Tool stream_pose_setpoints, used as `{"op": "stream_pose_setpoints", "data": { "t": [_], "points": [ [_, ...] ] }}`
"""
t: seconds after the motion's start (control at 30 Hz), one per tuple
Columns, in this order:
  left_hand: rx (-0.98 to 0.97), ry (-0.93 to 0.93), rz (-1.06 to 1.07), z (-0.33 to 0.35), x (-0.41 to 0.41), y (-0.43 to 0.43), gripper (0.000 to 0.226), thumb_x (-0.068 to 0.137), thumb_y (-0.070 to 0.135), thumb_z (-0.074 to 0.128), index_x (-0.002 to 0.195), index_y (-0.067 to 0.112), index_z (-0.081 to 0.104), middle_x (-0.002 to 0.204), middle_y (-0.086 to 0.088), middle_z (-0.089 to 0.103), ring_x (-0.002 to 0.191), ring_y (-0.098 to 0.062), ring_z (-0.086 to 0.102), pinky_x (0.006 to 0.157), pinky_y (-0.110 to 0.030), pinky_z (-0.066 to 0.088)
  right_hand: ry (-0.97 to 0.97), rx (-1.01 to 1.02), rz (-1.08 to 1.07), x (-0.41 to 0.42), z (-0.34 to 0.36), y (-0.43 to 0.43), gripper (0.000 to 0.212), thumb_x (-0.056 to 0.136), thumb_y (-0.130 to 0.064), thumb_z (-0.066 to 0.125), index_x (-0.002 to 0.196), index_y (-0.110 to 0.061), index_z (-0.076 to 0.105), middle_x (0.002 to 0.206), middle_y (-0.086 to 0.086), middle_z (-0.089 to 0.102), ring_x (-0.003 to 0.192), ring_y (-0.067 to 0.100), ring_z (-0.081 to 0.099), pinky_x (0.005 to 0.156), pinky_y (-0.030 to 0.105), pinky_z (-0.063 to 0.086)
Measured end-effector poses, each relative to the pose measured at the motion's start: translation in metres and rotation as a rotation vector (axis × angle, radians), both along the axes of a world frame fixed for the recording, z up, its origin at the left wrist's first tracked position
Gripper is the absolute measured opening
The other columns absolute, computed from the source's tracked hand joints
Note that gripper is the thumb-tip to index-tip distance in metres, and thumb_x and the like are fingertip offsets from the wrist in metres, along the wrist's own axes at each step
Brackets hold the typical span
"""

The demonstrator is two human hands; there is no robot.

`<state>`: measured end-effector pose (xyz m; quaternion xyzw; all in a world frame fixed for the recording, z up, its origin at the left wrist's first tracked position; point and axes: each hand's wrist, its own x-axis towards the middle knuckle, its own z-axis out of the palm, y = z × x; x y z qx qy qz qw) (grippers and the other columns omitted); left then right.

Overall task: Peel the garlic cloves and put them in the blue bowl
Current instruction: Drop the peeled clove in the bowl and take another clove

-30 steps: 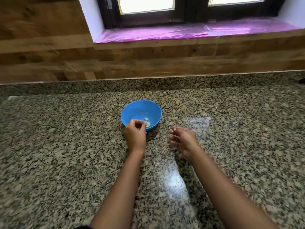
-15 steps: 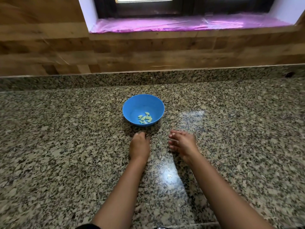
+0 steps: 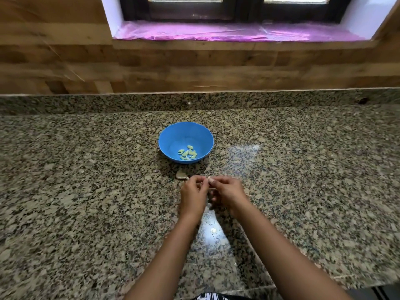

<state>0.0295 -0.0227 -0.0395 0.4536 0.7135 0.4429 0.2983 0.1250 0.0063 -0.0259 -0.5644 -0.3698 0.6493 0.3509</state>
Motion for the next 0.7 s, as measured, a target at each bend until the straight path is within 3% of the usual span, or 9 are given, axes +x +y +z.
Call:
{"op": "stream_pose_setpoints", "data": {
  "t": [0.13, 0.33, 0.37, 0.47, 0.5, 0.57, 0.7],
  "points": [
    [0.017, -0.051, 0.0, -0.004, 0.005, -0.007, 0.008, 0.091, 0.016, 0.059, 0.091, 0.01, 0.065, 0.079, -0.005, 0.066, 0.068, -0.015, 0.06, 0.051, -0.007, 0.039, 0.052, 0.037, -0.045, -0.001, -0.002, -0.009, 0.014, 0.09, -0.005, 0.058, 0.1, 0.004, 0.062, 0.081, 0.018, 0.066, 0.058, 0.02, 0.058, 0.044, 0.024, 0.043],
    [0.036, 0.058, -0.103, -0.002, 0.001, -0.019, 0.014, 0.088, 0.014, 0.062, 0.097, 0.007, 0.07, 0.084, -0.002, 0.066, 0.072, -0.009, 0.058, 0.057, -0.008, 0.037, -0.13, 0.131, 0.005, 0.001, 0.003, -0.012, 0.01, 0.09, -0.007, 0.059, 0.084, -0.001, 0.064, 0.072, 0.011, 0.066, 0.055, 0.017, 0.059, 0.047, 0.025, 0.047],
    [0.031, -0.013, -0.085, -0.002, -0.001, -0.021, 0.014, 0.088, 0.017, 0.062, 0.097, 0.009, 0.07, 0.083, 0.0, 0.066, 0.07, -0.006, 0.059, 0.058, -0.008, 0.04, -0.182, 0.172, 0.028, 0.002, 0.003, -0.012, 0.009, 0.089, -0.007, 0.06, 0.082, -0.002, 0.064, 0.072, 0.011, 0.065, 0.055, 0.017, 0.058, 0.048, 0.026, 0.047],
    [0.009, -0.499, -0.01, 0.001, -0.008, -0.023, 0.006, 0.088, 0.016, 0.064, 0.092, 0.015, 0.068, 0.079, 0.0, 0.068, 0.064, -0.009, 0.063, 0.059, -0.023, 0.052, -0.421, 0.362, 0.176, 0.007, 0.007, -0.013, 0.01, 0.085, -0.011, 0.065, 0.076, -0.009, 0.064, 0.066, 0.005, 0.063, 0.057, 0.015, 0.056, 0.053, 0.029, 0.047],
    [0.0, -0.576, -0.006, 0.002, -0.01, -0.024, 0.005, 0.087, 0.012, 0.065, 0.089, 0.015, 0.067, 0.078, -0.002, 0.068, 0.065, -0.011, 0.064, 0.058, -0.023, 0.053, -0.468, 0.399, 0.225, 0.008, 0.009, -0.016, 0.011, 0.084, -0.013, 0.066, 0.074, -0.011, 0.064, 0.065, 0.003, 0.063, 0.057, 0.013, 0.057, 0.054, 0.029, 0.047],
    [-0.016, -0.663, 0.0, 0.003, -0.011, -0.023, 0.004, 0.086, 0.007, 0.064, 0.088, 0.01, 0.067, 0.077, -0.004, 0.068, 0.065, -0.012, 0.064, 0.057, -0.02, 0.053, -0.423, 0.409, 0.263, 0.008, 0.013, -0.021, 0.013, 0.086, -0.011, 0.065, 0.073, -0.012, 0.064, 0.066, 0.005, 0.064, 0.056, 0.013, 0.056, 0.051, 0.027, 0.046],
    [0.004, -0.871, 0.022, 0.004, -0.009, -0.024, 0.007, 0.088, 0.002, 0.061, 0.085, 0.006, 0.065, 0.072, -0.005, 0.067, 0.055, -0.006, 0.062, 0.055, -0.018, 0.053, -0.194, 0.301, 0.147, 0.003, 0.014, -0.03, 0.013, 0.09, -0.007, 0.059, 0.085, 0.004, 0.065, 0.068, 0.012, 0.064, 0.051, 0.013, 0.056, 0.045, 0.022, 0.045]
  ]
}}
